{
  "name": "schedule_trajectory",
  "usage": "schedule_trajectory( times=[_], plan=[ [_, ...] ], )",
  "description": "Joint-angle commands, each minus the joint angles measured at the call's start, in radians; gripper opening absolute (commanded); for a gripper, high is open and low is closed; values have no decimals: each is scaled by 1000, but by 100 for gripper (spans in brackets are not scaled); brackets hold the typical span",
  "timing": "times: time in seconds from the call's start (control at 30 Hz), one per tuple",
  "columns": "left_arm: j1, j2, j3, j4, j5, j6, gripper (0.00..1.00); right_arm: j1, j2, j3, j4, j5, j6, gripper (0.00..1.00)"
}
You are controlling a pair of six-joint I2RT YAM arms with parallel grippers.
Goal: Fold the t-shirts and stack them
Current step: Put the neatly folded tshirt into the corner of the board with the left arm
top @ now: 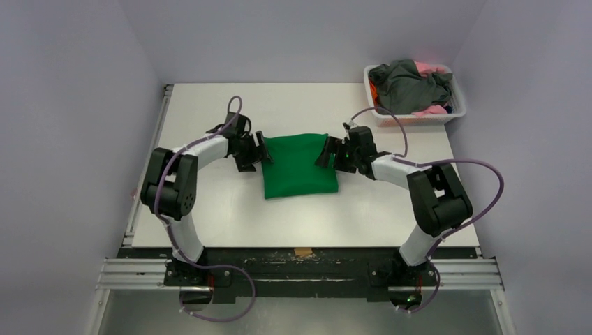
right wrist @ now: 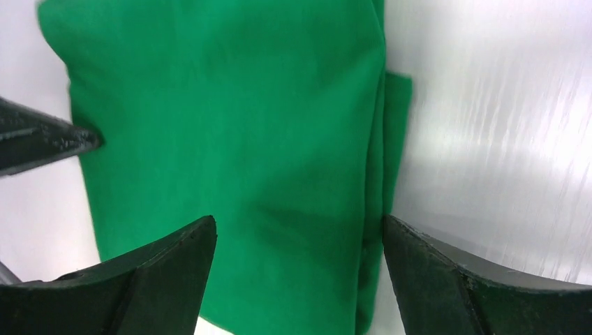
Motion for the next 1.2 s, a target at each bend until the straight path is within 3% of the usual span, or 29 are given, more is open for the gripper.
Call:
schedule_trajectory(
  times=[0.0, 0.17, 0.2, 0.43, 0.5, 0.6, 0.77, 0.9, 1.17],
  plan=[
    [-34, 110, 84, -3, 5, -2, 63, 3, -75, -75, 88, -6, 37, 87],
    [-69, 202, 207, -101, -42, 24, 4, 3, -208, -126, 35, 64, 35, 86],
    [-77, 218, 241, -130, -81, 36, 0, 2, -236, -135, 26, 78, 33, 86],
    [-75, 272, 474, -393, -483, 118, 0, 1, -359, -137, -68, 177, -45, 87],
    [-66, 279, 517, -395, -498, 193, 0, 2, -385, -149, -68, 205, -46, 88],
    [-45, 321, 690, -536, -682, 224, 0, 2, -422, -161, -93, 290, -27, 89],
    [14, 413, 870, -549, -905, 370, 0, 2, -515, -214, -96, 459, 12, 92],
    [81, 487, 983, -538, -948, 455, 0, 2, -570, -245, -77, 544, 4, 92],
    [251, 584, 1182, -476, -825, 473, 0, 2, -562, -264, -15, 548, -16, 95]
  ],
)
